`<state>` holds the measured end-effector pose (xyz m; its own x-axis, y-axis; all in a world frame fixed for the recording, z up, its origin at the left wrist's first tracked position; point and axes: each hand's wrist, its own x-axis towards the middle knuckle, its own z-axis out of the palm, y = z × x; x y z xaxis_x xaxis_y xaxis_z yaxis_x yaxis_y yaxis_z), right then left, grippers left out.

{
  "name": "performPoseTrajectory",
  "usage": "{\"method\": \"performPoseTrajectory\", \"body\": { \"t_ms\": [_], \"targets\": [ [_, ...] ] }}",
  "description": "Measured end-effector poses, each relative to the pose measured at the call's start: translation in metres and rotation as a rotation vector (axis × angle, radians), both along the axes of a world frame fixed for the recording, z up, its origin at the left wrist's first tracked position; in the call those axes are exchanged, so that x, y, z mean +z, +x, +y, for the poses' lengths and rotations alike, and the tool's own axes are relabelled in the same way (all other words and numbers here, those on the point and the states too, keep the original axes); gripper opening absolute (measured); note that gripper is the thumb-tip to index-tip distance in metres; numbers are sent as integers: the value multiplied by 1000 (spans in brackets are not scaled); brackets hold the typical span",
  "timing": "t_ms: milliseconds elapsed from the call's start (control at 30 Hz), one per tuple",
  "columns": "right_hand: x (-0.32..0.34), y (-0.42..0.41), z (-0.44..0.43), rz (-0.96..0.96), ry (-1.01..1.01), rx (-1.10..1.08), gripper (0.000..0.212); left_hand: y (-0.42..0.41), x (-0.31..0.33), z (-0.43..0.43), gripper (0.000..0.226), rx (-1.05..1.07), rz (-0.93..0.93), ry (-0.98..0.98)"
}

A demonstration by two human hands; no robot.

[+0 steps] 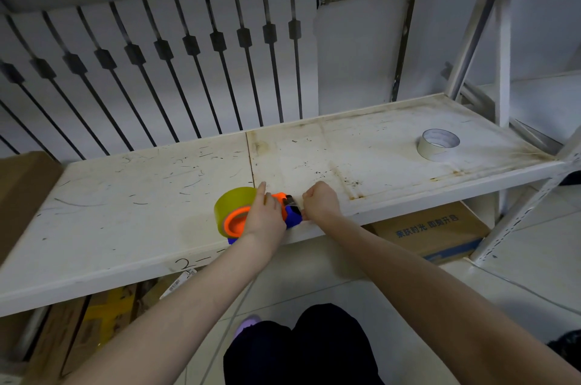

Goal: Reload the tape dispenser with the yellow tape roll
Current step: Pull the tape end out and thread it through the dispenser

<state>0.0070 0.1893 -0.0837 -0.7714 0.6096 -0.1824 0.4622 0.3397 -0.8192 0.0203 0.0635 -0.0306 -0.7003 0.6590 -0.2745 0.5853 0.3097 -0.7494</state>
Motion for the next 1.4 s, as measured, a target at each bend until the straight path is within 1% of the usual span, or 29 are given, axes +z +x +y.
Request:
{"method": "performPoseTrajectory", "body": {
  "t_ms": [100,200,300,400,567,633,667,767,800,867,933,1000,1133,1233,1300,1400],
  "targets": [
    [8,6,-6,69,-25,-7,15,3,-15,0,63,-11,54,-73],
    [9,10,-12,145,-41,-37,23,4,-20,-3,64,-24,47,-55],
    [5,12,-10,156,-126,-81,18,6,-16,-10,72,-63,14,22],
    [4,12,-5,157,-207,-107,15,7,-15,-16,76,-76,0,164],
    [6,17,0,173,-231,-76,9,1,-3,-11,44,-4,-106,519],
    [4,18,0,142,-245,-63,3,-3,7,-4,40,15,-139,649],
    [2,19,0,126,-242,-56,6,-5,11,1,42,27,-142,673],
    [-1,23,0,105,-217,-30,12,-15,14,20,65,129,-188,620],
    [-1,24,1,107,-211,-28,13,-18,13,26,69,174,-219,605],
    [-1,26,3,142,-224,-39,12,-24,11,35,61,222,-267,584],
    [1,29,6,185,-250,-58,7,-27,11,39,53,226,-297,593],
    [5,32,9,216,-261,-70,5,-29,14,38,55,239,-320,637],
    [16,36,10,278,-228,-59,6,-26,22,29,57,248,-327,769],
    [29,41,9,342,-141,-19,10,-22,27,22,58,240,-338,886],
    [41,45,10,378,-72,15,11,-18,30,16,59,251,-387,1020],
    [63,49,13,417,-50,87,7,-12,35,8,61,241,-463,1242]
  ]
}}
